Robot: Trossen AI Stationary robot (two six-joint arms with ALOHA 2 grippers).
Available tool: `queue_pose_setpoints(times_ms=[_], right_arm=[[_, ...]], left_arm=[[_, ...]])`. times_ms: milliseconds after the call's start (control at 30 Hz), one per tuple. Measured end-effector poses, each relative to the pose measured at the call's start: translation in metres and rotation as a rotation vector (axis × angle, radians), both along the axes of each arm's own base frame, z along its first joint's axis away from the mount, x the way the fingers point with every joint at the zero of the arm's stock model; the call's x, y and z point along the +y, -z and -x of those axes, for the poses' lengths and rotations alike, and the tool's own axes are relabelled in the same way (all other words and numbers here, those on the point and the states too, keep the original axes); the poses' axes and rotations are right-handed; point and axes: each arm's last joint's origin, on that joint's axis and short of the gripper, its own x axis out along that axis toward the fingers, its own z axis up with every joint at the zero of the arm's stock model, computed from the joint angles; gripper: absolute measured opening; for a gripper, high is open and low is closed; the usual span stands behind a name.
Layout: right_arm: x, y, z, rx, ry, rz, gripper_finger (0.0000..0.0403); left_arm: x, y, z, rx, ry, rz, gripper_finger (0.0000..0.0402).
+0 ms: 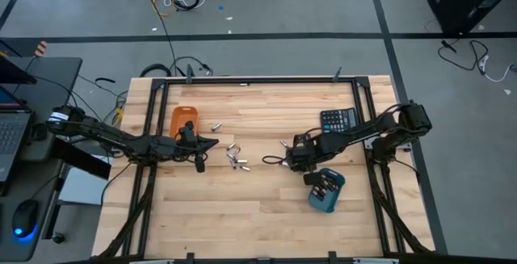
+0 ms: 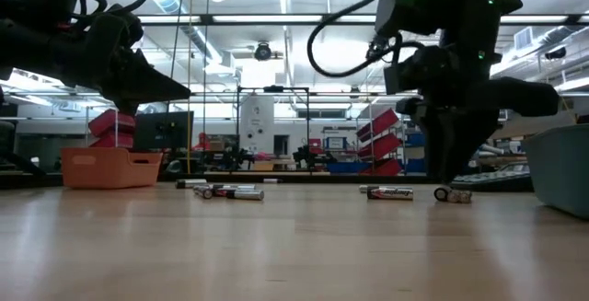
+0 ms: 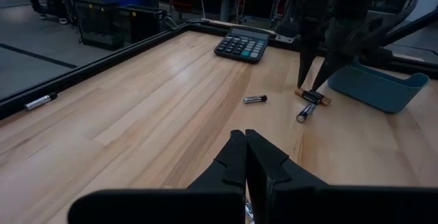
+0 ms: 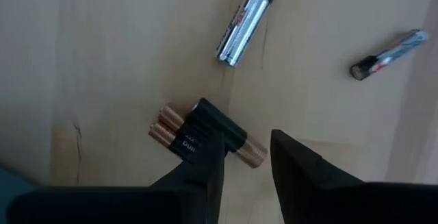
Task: Sort batteries
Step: Put the black battery into the blue bin
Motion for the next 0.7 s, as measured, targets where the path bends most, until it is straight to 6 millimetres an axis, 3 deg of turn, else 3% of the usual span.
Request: queue_pose_setpoints(times_ms=[200,467,567,700], right_arm=[[0.001,0.018,-0.003,0.066,-0.004,-0.015,0.0105],[-0.002,0.021,-0.006,0.064,0.012,-0.018,0.0103],[-0.005,0.021,-0.007,0.063,0.036,-0.027,0.0084],[-0.008,0.022,-0.007,0.064,0.048,-0.05,0.0027]], left_arm=[[0.0,0.0,0.0,0.004,0.0,-0.001,0.0],[0.0,0.001,0.0,0.011,-0.001,-0.002,0.0],[0.0,0.001,0.0,0.011,-0.001,-0.002,0.0],[0.0,0.001,0.0,0.011,-0.001,-0.002,0.0]])
